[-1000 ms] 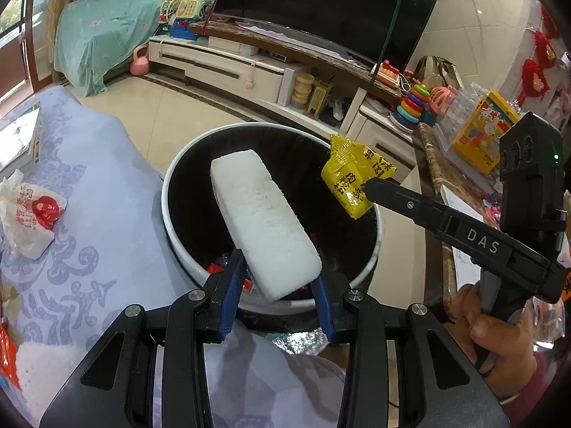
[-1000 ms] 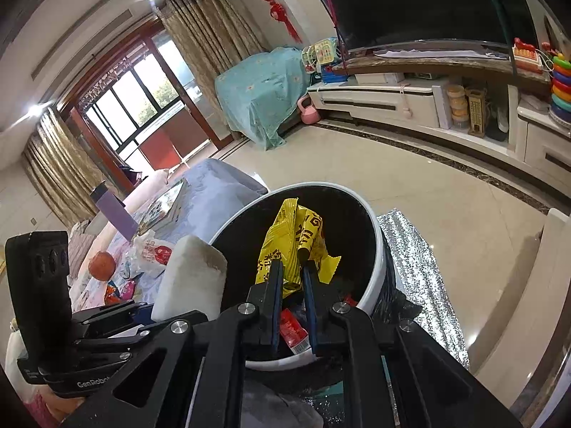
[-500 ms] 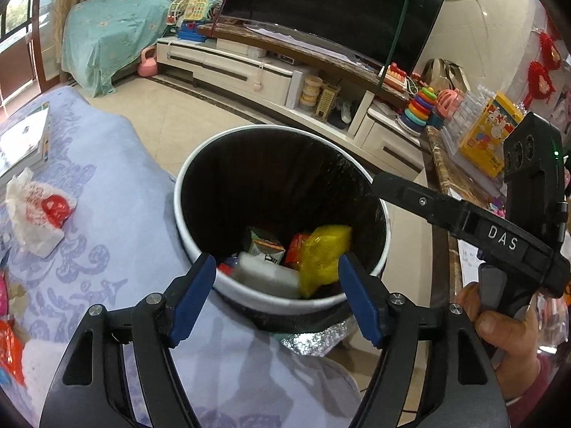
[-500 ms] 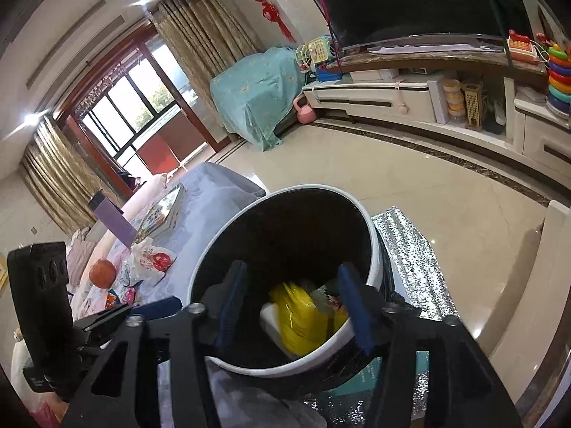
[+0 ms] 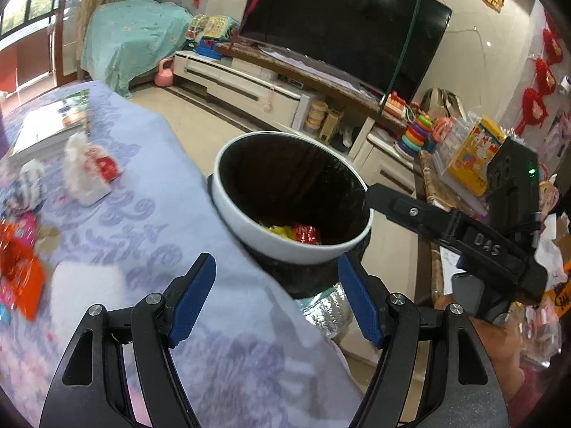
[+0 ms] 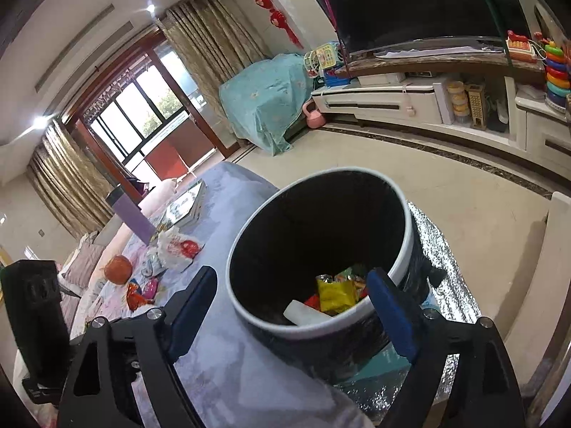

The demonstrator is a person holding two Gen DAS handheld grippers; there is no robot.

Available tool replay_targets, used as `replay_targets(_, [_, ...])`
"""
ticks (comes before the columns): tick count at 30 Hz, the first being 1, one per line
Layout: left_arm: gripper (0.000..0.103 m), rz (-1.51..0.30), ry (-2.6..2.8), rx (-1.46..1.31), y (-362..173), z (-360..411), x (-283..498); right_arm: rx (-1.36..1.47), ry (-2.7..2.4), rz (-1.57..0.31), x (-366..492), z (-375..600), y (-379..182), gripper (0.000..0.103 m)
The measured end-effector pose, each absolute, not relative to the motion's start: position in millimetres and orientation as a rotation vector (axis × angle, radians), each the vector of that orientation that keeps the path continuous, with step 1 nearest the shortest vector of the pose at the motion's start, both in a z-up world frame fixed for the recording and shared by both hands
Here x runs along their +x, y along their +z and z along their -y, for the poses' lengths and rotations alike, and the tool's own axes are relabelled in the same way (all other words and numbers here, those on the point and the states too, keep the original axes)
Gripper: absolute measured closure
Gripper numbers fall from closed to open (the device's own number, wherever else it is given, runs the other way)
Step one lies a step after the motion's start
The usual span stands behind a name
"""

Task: Collect trash
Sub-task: 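Move both open tools back over the table toward the remaining trash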

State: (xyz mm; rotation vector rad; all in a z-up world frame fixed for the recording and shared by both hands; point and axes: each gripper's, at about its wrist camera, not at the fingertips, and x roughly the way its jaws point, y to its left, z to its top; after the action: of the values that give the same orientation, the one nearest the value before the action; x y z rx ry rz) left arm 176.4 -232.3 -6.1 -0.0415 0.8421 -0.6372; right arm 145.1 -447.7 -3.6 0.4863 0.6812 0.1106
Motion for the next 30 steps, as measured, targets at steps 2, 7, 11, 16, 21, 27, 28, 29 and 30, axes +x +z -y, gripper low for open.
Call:
replay_targets(2, [0.03,-0.837,-0.63,-0.055,-5.6,222.2,170.3,0.495,0.115,-0.687,142.6,444.1,-5.5,0.015])
replay_targets(7, [0.03,-0.824,-0.607,-0.086,-3.9,196.0,153.6,0.5,0.126,-0.691,135.0,432.5,-7.1,0.015])
replay_targets(11, [0.03,-0.796,-0.564,-0.131,-2.6,168.2,141.5,0.5,0.152,-0.696,131.1,417.1,-8.1,0.014])
replay_targets(16, [0.03,-0.769,-0.507,-0.158,-2.2,134.2,129.9,0.475,0.208,-0.72,128.2,384.8,-13.6,0.013])
replay_targets(21, [0.03,-0.76,-0.461,-0.178,-5.5,103.8,121.9,0.461,0.255,-0.744,127.5,357.3,-19.1,0.013])
replay_targets(27, [0.03,-0.775,-0.386,-0.197,-15.8,69.6,122.0,0.447,0.3,-0.782,128.7,326.2,-28.3,0.013])
replay_targets(28, [0.03,-0.779,-0.371,-0.202,-18.3,63.3,123.0,0.445,0.308,-0.788,129.5,320.9,-28.8,0.013])
replay_targets(29, [0.03,-0.783,-0.358,-0.207,-20.4,57.9,123.8,0.442,0.316,-0.792,129.9,316.1,-29.1,0.013])
replay_targets(30, [0.03,-0.785,-0.348,-0.211,-22.2,51.7,123.6,0.435,0.325,-0.794,130.9,310.7,-28.6,0.013])
